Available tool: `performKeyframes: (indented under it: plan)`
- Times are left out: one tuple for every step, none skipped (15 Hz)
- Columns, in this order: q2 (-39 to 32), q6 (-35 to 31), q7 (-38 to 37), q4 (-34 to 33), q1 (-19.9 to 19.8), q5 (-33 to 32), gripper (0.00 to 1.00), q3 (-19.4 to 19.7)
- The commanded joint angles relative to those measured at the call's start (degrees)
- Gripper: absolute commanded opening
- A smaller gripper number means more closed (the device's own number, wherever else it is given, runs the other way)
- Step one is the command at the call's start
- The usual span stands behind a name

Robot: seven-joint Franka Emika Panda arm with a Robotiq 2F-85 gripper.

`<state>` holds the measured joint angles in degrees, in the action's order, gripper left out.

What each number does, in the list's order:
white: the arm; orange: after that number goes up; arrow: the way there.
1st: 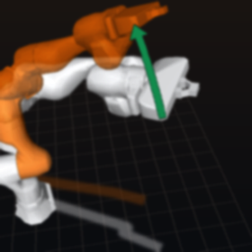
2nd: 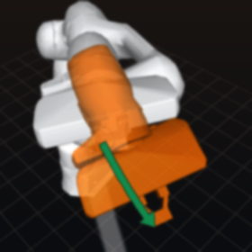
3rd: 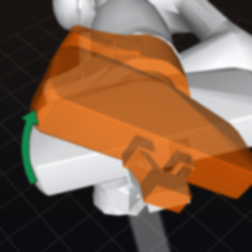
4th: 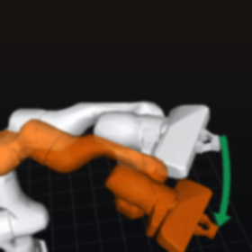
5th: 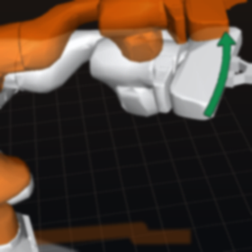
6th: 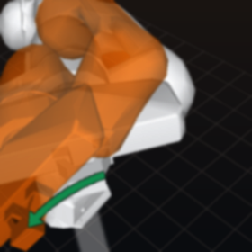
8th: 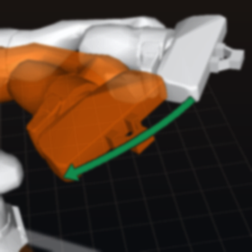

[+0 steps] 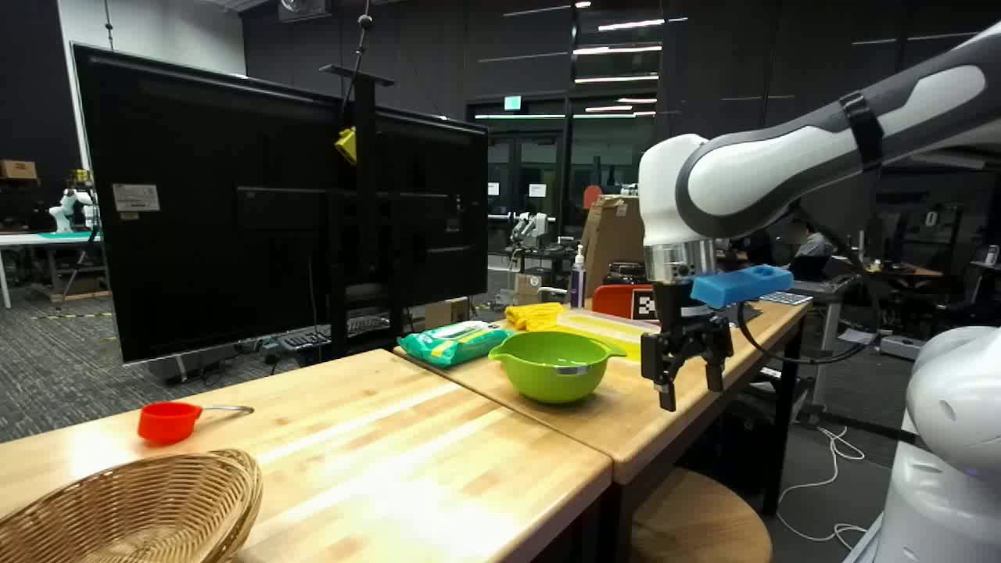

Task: Move the white object to the counter

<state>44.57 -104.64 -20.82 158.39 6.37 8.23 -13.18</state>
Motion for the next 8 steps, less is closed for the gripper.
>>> performKeyframes:
  plan:
    - [0.01, 0.10, 0.10, -0.07, -0.15, 0.05, 1.00, -0.10]
    - [0.01, 0.10, 0.10, -0.07, -0.15, 0.05, 1.00, -0.10]
    - [0.01, 0.10, 0.10, -0.07, -0.15, 0.05, 1.00, -0.10]
    - [0.01, 0.10, 0.10, -0.07, -0.15, 0.05, 1.00, -0.10]
    - [0.01, 0.10, 0.10, -0.07, -0.15, 0.05, 1.00, -0.10]
    - [0.01, 0.10, 0.10, -0.07, -0.15, 0.05, 1.00, -0.10]
    - [0.87, 0.53, 1.69, 0.27, -0.77, -1.30, 1.00, 0.94]
    - [1.49, 1.30, 3.22, 0.12, -1.17, -2.70, 1.00, 1.81]
